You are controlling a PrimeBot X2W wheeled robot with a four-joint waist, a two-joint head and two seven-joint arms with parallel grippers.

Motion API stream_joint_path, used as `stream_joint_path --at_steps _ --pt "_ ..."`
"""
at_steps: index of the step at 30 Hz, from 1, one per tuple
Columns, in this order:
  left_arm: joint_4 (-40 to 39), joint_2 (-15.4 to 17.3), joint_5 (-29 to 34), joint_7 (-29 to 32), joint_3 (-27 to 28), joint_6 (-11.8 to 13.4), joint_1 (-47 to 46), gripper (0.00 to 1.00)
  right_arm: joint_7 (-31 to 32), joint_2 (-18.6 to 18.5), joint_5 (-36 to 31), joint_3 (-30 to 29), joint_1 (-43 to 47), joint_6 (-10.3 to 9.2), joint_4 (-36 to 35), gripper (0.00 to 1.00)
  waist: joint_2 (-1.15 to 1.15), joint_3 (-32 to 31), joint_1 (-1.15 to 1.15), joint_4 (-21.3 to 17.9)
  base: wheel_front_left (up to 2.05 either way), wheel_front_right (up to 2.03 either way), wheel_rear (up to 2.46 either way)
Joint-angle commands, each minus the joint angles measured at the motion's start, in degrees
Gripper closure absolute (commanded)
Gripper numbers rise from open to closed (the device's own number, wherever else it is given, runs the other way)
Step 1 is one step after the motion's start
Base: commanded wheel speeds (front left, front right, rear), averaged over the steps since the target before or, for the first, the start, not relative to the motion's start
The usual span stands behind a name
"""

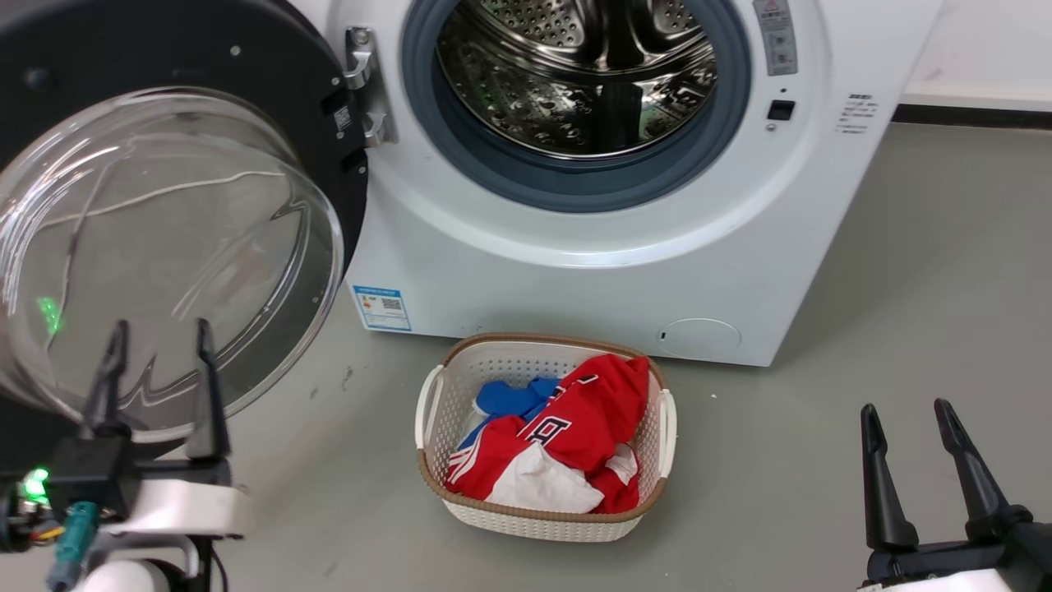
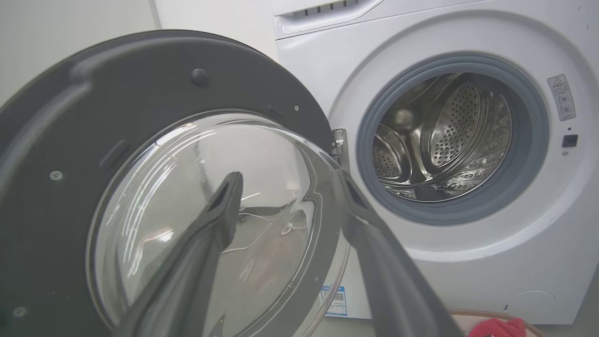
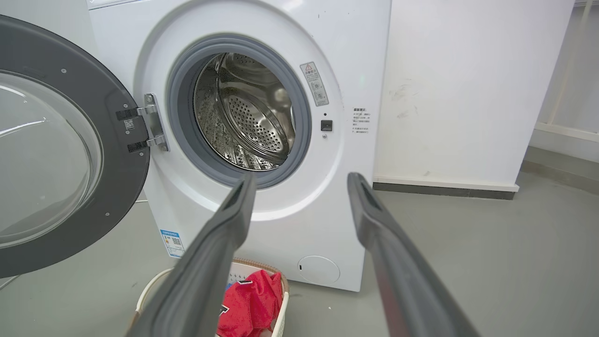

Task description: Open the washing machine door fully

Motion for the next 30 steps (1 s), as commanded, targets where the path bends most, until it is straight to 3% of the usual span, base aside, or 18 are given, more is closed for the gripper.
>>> stream_joint_path --at_steps 1,15,30 --pt "-0.4 -0.7 -0.2 0.1 -0.8 -0.1 1.3 0.00 -0.1 0.1 -0.6 -0.1 0.4 -0.01 -0.8 0.00 0.00 -0.4 0.00 -1.1 0.00 0.00 0.00" --pt "-0.4 -4.6 -1.6 0.1 -5.2 2.2 7.8 0.00 -0.1 0.1 -0.2 -0.6 2.9 -0.01 -1.7 0.00 0.00 -1.6 0.00 -4.6 0.00 0.00 0.00" --pt "1.4 -5.3 -0.1 0.1 -9.6 4.0 9.9 0.00 -0.1 0.1 1.2 -0.2 4.6 -0.01 -0.1 0.00 0.00 -2.1 0.00 -5.2 0.00 0.00 0.00"
